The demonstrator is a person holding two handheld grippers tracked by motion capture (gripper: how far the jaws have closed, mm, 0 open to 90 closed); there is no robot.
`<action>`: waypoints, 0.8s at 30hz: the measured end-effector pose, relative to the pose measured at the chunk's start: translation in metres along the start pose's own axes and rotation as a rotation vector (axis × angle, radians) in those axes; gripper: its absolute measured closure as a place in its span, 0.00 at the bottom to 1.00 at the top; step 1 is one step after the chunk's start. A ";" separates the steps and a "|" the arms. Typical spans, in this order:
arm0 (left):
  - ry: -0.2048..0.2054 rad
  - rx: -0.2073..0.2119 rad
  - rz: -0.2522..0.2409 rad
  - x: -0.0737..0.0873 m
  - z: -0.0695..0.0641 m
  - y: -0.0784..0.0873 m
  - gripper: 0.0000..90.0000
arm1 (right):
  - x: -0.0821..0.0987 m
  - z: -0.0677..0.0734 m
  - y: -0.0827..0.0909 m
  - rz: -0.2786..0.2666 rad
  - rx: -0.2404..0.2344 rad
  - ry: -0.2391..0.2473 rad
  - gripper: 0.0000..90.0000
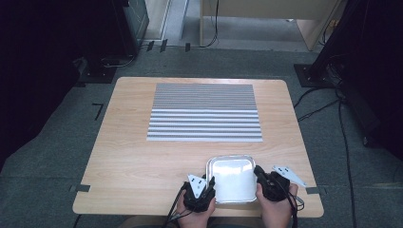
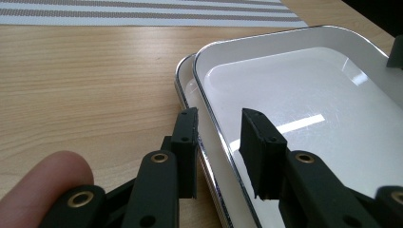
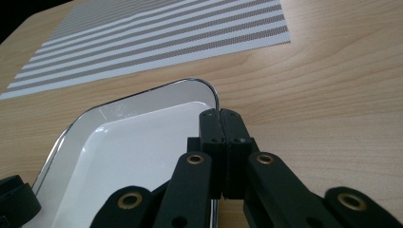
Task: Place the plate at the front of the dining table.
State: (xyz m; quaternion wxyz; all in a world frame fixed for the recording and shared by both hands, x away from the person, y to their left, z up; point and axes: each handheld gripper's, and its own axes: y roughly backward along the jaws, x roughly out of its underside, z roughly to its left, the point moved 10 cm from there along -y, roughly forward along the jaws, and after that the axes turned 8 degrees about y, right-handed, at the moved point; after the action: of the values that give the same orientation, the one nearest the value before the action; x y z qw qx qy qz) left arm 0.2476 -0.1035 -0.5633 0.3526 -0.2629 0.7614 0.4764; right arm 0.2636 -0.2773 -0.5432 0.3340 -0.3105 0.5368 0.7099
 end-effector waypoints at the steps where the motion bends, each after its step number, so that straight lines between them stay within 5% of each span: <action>1: -0.001 0.000 0.000 0.000 0.000 0.000 0.76 | 0.001 -0.001 -0.001 0.005 0.001 0.002 1.00; 9: -0.020 0.000 -0.013 -0.002 -0.004 0.002 0.76 | 0.010 -0.002 -0.007 0.043 0.022 0.056 0.91; 24: -0.003 0.023 0.002 0.000 -0.011 0.000 0.76 | 0.010 -0.006 -0.008 0.041 0.011 -0.033 1.00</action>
State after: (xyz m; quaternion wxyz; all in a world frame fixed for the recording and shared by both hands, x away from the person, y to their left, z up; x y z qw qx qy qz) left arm 0.2443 -0.1131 -0.5600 0.3562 -0.2574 0.7665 0.4683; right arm 0.2647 -0.2806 -0.5571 0.3298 -0.2857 0.5413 0.7188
